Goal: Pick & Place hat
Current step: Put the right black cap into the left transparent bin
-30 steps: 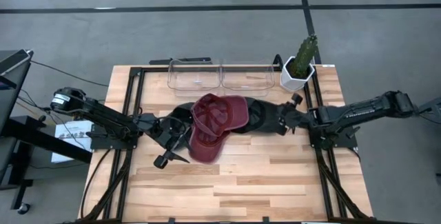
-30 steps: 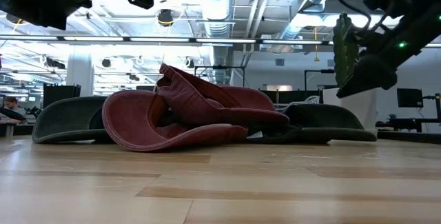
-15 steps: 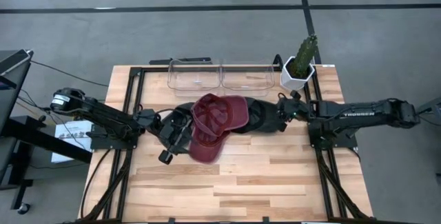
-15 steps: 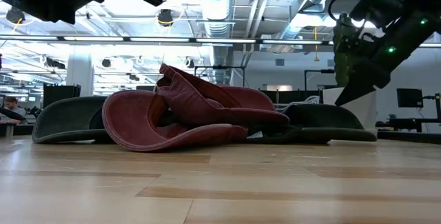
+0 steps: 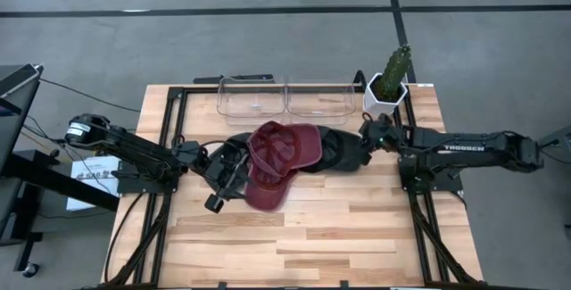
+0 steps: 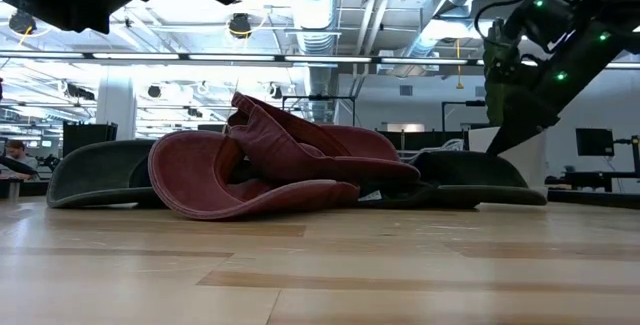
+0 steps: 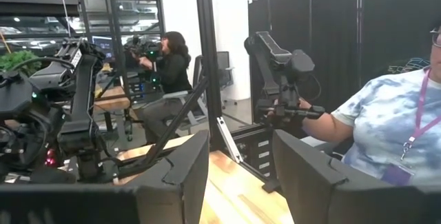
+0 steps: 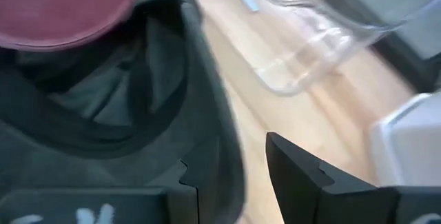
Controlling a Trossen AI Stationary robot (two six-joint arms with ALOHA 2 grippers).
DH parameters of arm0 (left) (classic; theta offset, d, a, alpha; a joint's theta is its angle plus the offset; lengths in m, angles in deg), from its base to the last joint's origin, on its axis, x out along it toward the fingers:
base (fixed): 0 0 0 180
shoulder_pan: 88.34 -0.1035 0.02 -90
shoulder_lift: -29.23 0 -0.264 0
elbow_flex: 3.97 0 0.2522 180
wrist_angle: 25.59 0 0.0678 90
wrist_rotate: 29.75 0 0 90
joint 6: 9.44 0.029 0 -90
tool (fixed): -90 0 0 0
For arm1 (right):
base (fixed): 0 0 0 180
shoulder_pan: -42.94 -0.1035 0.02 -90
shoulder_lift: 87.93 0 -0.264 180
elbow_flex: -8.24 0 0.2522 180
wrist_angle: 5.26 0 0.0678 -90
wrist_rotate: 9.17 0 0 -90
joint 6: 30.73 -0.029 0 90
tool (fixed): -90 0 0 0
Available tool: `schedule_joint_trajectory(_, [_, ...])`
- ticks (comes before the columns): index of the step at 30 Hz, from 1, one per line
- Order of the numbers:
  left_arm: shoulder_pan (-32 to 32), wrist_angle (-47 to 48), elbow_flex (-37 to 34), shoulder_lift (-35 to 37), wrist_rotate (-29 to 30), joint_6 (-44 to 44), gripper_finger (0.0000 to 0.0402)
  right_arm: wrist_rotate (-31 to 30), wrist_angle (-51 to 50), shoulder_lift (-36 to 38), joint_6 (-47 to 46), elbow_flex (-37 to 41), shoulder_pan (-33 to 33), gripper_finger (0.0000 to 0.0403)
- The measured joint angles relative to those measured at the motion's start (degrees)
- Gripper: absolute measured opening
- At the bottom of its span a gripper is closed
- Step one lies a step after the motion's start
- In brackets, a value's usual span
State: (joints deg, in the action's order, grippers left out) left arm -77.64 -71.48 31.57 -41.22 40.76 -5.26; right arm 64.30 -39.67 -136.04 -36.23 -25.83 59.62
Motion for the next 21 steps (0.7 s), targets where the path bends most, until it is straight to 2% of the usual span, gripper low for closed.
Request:
schedule_joint_trajectory(6, [0.0,-0.4,0.0,0.0,0.0,0.02,0.0159,8.86,0.68,0.0,-0.5,0.02,1.86,0.0113])
schedule_joint_trajectory(11, [0.0,-0.44,0.0,0.0,-0.01,0.02,0.0159,15.3,1.72,-0.01,-0.52,0.02,0.94,0.0113])
schedule_joint_trajectory(17, [0.0,-0.82,0.0,0.0,0.01,0.02,0.0159,16.15,1.77,-0.01,-0.54,0.02,-1.57,0.0113])
schedule_joint_trajectory(21, [0.0,-0.86,0.02,0.0,0.01,0.02,0.0159,14.44,2.93,-1.4,-2.01,1.36,-2.44,0.0113])
